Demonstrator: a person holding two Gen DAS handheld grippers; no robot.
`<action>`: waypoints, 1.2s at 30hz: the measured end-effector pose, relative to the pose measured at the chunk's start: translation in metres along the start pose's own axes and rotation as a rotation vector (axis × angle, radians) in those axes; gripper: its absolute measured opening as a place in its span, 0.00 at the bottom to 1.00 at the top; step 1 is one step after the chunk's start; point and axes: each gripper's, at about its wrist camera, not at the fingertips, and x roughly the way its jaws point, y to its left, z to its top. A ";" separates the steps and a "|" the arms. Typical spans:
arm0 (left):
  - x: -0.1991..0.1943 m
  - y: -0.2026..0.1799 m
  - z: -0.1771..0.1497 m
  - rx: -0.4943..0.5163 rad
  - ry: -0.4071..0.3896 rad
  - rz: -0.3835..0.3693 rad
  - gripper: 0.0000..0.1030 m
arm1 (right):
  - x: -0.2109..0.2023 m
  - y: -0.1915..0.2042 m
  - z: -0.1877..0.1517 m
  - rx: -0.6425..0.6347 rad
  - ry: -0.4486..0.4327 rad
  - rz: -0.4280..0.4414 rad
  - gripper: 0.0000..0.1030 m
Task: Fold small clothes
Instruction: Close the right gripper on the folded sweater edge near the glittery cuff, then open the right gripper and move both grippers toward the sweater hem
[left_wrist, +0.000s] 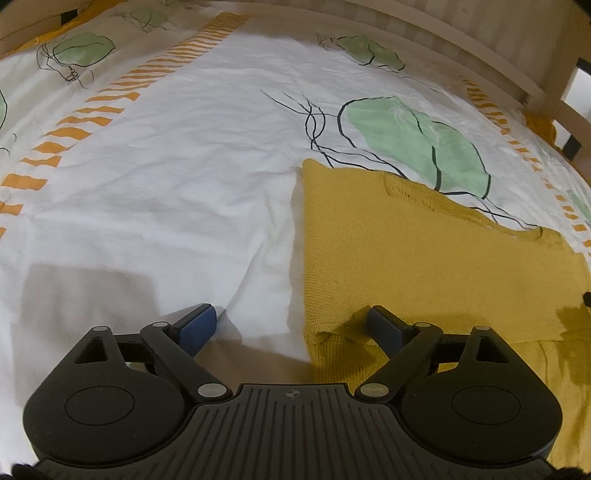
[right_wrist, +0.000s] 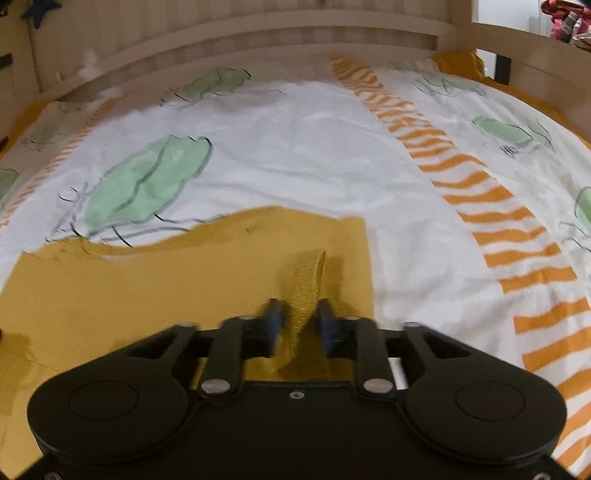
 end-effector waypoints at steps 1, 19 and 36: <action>0.001 0.000 0.000 0.002 -0.001 -0.002 0.91 | 0.000 -0.002 -0.003 -0.001 0.003 -0.009 0.53; 0.005 -0.015 -0.020 0.088 -0.097 0.046 0.99 | 0.004 -0.026 -0.037 0.048 -0.085 0.037 0.99; -0.026 -0.002 -0.028 0.088 -0.020 0.037 0.83 | -0.025 -0.032 -0.056 -0.017 -0.019 0.113 0.99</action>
